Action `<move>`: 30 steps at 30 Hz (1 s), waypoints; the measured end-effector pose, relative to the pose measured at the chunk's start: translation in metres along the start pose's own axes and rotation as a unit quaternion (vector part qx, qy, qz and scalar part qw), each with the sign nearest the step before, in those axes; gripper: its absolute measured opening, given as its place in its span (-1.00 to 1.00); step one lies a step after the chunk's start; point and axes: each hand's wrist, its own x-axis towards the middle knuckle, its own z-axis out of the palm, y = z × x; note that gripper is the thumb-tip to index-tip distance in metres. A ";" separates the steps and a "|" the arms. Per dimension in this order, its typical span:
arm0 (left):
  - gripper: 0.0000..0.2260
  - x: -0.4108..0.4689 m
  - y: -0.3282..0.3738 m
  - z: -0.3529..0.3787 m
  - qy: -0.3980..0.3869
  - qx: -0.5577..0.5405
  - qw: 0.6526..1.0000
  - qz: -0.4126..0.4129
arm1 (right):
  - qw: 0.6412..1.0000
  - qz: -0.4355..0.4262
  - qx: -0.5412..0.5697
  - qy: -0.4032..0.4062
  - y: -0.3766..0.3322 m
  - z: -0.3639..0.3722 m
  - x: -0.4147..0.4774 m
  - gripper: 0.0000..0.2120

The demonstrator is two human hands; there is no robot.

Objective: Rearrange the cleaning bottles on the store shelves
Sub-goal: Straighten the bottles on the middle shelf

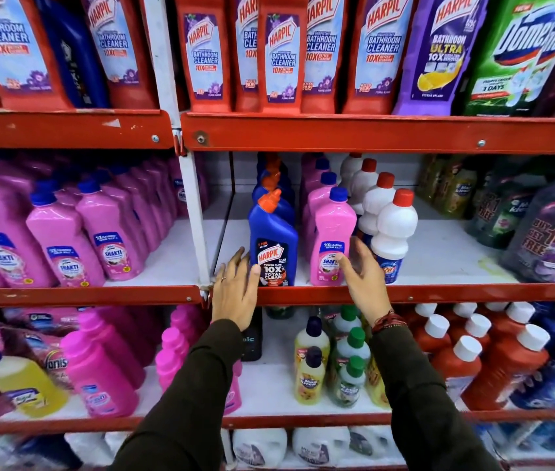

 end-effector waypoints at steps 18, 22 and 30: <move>-0.36 -0.003 0.041 -0.018 -0.051 -0.436 0.894 -0.094 | 0.977 0.047 0.173 -0.113 -0.034 0.086 -0.035 -0.58; -0.32 0.000 0.044 -0.019 -0.053 -0.439 0.891 -0.102 | 0.978 0.038 0.171 -0.118 -0.036 0.086 -0.034 -0.52; -0.48 -0.006 0.050 -0.023 -0.056 -0.398 0.912 -0.084 | 0.981 0.045 0.148 -0.117 -0.035 0.085 -0.035 -0.24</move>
